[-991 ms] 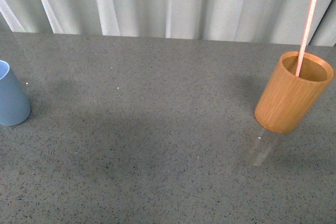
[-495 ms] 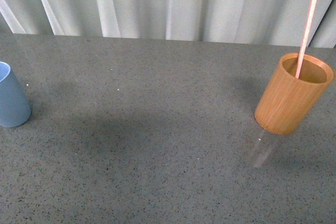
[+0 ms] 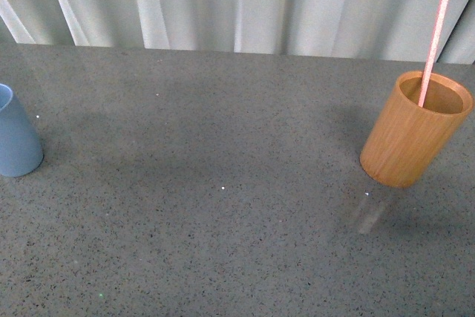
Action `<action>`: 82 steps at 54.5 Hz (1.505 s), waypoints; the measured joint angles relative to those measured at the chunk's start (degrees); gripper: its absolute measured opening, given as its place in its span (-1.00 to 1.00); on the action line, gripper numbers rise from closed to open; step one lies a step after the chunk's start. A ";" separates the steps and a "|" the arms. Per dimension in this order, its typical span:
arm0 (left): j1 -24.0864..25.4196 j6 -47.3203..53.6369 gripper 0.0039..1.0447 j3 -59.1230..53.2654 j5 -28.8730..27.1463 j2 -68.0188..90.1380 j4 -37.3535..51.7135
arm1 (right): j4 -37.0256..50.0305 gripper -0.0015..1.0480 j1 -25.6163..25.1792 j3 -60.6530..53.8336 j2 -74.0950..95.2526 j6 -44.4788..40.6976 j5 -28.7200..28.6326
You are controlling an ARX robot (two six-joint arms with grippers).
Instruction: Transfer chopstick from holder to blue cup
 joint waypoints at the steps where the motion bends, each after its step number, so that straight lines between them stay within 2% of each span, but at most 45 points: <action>1: 0.07 0.17 0.87 0.31 -0.24 0.44 -0.07 | 0.00 0.81 0.00 0.00 0.00 0.00 0.00; 20: 0.83 2.34 0.87 5.49 -3.87 8.33 0.26 | 0.00 0.81 0.00 0.00 0.00 0.00 0.00; 50: -0.13 2.97 0.86 7.69 -5.79 17.44 3.04 | 0.00 0.81 0.00 0.00 0.00 0.00 0.00; 65: -1.53 2.47 0.11 9.03 -5.27 18.36 2.54 | 0.00 0.81 0.00 0.00 0.00 -0.02 0.00; 71: -2.75 2.01 -0.33 9.81 -4.90 18.36 1.01 | 0.00 0.81 0.00 0.00 0.00 0.00 0.00; 82: -4.26 1.97 -0.88 9.81 -3.82 18.18 -0.90 | 0.00 0.81 0.00 0.00 0.00 0.00 0.00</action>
